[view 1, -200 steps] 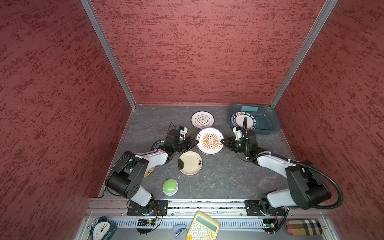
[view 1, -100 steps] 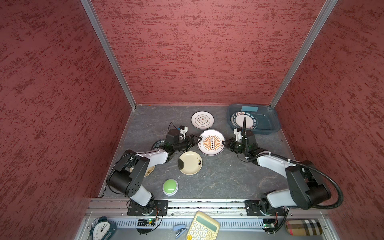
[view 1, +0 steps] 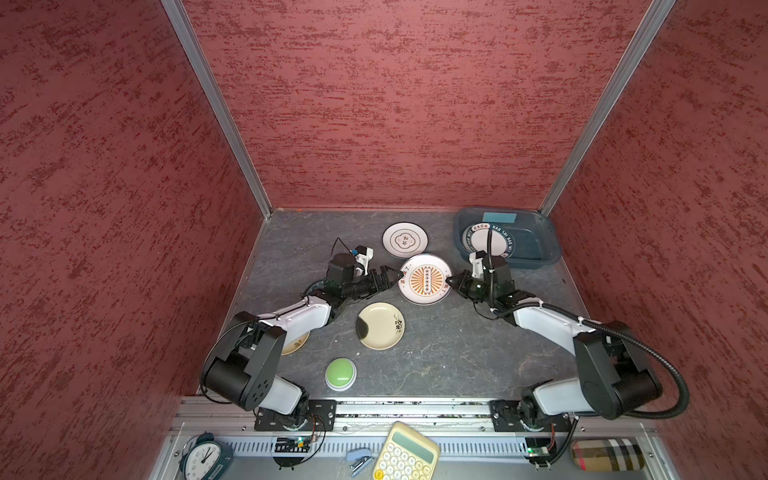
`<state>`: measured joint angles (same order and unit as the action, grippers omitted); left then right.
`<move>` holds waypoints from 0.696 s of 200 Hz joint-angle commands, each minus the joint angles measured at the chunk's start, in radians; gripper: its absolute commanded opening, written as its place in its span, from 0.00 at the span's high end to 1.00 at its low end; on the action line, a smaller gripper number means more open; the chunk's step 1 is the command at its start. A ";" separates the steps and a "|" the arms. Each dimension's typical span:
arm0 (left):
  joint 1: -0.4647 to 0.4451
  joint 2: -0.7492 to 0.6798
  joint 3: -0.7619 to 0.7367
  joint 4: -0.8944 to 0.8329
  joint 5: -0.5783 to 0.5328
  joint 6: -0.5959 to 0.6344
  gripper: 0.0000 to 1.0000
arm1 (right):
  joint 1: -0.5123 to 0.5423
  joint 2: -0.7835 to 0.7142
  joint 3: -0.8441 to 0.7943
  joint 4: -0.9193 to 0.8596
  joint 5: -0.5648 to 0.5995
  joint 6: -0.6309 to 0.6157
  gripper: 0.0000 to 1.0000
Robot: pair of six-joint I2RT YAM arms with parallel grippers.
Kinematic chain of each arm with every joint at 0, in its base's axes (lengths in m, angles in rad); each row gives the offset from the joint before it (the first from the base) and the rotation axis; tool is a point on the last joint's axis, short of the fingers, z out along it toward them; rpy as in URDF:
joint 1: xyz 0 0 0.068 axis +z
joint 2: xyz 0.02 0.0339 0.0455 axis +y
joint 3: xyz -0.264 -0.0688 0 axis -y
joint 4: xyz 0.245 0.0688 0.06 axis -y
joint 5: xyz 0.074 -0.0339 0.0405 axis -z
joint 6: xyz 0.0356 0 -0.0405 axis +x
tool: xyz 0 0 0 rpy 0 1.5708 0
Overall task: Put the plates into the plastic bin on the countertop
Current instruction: 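Grasp the raised rim with the right gripper and carry it toward the bin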
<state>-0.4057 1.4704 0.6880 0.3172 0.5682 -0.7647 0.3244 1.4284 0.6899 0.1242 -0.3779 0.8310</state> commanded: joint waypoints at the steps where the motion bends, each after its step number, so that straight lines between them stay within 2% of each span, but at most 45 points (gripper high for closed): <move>1: 0.013 -0.021 -0.018 0.018 0.008 0.020 0.01 | -0.008 -0.035 0.065 -0.048 0.058 -0.023 1.00; 42: 0.044 -0.026 -0.069 0.075 0.045 0.024 0.01 | -0.055 -0.034 0.143 -0.170 0.109 -0.045 1.00; 96: 0.083 -0.013 -0.085 0.086 0.061 0.006 0.01 | -0.139 -0.044 0.167 -0.176 0.106 -0.029 1.00; 139: 0.096 0.002 -0.083 0.116 0.101 -0.008 0.01 | -0.232 -0.045 0.219 -0.247 0.133 -0.036 1.00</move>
<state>-0.3164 1.4662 0.6128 0.3790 0.6270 -0.7704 0.1383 1.4174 0.8474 -0.1177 -0.2752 0.7998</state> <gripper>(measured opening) 0.994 0.059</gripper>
